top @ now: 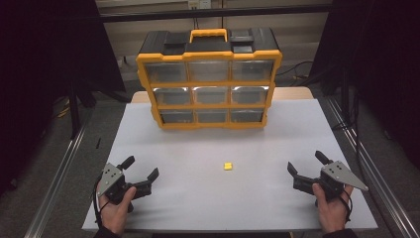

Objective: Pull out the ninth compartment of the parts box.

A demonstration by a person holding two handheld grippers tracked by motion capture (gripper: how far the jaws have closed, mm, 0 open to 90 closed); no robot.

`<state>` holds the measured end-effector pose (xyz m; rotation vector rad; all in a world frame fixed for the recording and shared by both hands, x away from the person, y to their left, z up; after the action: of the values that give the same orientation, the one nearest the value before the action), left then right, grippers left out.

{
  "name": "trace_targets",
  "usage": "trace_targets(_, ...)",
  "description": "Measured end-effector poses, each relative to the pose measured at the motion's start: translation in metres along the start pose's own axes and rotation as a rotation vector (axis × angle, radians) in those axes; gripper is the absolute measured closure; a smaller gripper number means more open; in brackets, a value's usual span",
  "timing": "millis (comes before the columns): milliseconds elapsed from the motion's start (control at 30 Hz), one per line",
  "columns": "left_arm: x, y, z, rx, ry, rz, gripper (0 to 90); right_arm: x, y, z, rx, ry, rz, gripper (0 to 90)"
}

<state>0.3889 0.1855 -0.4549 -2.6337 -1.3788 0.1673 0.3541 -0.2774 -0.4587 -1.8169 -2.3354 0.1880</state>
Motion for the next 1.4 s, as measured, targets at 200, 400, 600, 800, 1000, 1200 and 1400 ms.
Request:
trace_targets(200, 0.0, 0.0, 0.001, 0.006, -0.006, -0.006, 2.7, 0.002, 0.001, 0.001, 0.004, 0.004, -0.015, 1.0)
trace_targets(400, 0.001, -0.002, 0.002, 0.008, -0.002, -0.008, 2.7, 0.001, 0.003, 0.003, 0.004, 0.025, -0.007, 0.1)
trace_targets(600, 0.001, -0.002, 0.002, 0.008, -0.01, -0.017, 2.7, 0.008, 0.005, 0.005, 0.014, 0.003, -0.033, 0.0)
trace_targets(800, 0.002, -0.004, 0.002, 0.009, -0.015, -0.018, 2.7, 0.014, 0.007, 0.006, 0.023, -0.02, -0.047, 0.0)
trace_targets(1000, 0.0, -0.006, 0.002, 0.003, -0.011, 0.0, 2.7, 0.022, 0.013, 0.009, 0.051, -0.015, -0.067, 0.2)
trace_targets(1200, 0.001, -0.006, 0.002, -0.001, -0.01, -0.005, 2.7, 0.03, 0.019, 0.009, 0.056, -0.049, -0.087, 0.2)
trace_targets(1400, -0.001, -0.005, 0.002, 0.009, -0.006, -0.005, 2.8, 0.039, 0.028, 0.007, 0.048, -0.087, -0.1, 0.4)
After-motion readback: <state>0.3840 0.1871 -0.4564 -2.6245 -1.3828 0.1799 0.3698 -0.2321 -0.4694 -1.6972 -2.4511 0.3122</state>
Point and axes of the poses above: each handheld gripper's, and its own axes: y roughly forward along the jaws, z roughly out of its underside, x roughly to its left, the point moved 10 cm from there along y, roughly forward along the jaws, and after that the axes turned 4 degrees about y, right-handed, at the moved point
